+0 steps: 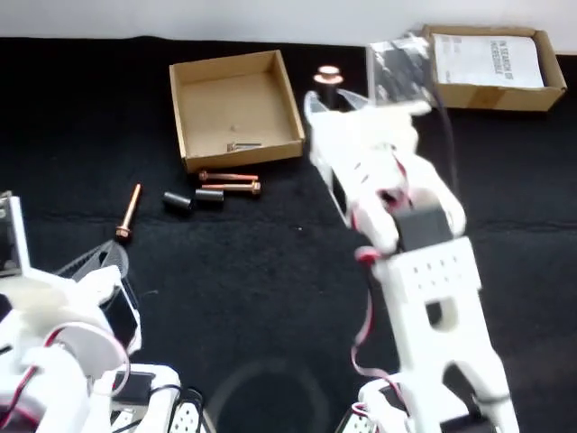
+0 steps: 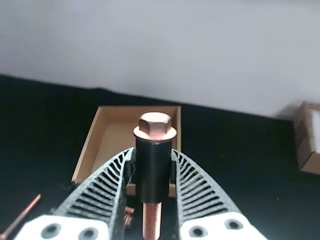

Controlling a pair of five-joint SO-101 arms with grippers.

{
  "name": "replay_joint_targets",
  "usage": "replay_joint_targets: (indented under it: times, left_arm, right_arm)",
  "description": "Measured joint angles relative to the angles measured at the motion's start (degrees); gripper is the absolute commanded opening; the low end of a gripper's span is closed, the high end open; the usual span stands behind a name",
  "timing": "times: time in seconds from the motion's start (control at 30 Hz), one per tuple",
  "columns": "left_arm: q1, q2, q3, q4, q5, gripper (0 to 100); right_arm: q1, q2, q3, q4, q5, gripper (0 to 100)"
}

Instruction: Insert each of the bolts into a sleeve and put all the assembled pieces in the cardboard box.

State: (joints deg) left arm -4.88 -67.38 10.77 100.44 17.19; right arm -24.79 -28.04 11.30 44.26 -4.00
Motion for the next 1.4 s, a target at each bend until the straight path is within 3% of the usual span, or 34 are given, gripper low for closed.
replay_joint_targets:
  times: [0.2, 0.47, 0.7, 0.97, 1.4]
  left_arm:
    - [-10.8, -9.9, 18.5, -7.7, 0.0, 1]
    - [-27.0, -27.6, 46.8, -33.1, 0.2, 1]
    - [-36.4, -35.5, 65.8, -50.3, 0.3, 1]
    - [-40.1, -36.0, 76.7, -55.6, 0.3, 1]
    - [-43.8, -35.9, 85.4, -56.5, 0.3, 1]
  right_arm:
    - [-4.3, 19.9, -20.6, 12.7, 2.6, 0.6]
    - [-6.2, 40.4, -43.4, 27.4, 13.6, 0.6]
    - [-6.2, 50.4, -55.6, 29.2, 27.9, 0.6]
    - [-6.2, 61.6, -62.0, 17.3, 36.5, 0.6]
    - [-6.2, 79.8, -62.0, -5.3, 48.9, 0.6]
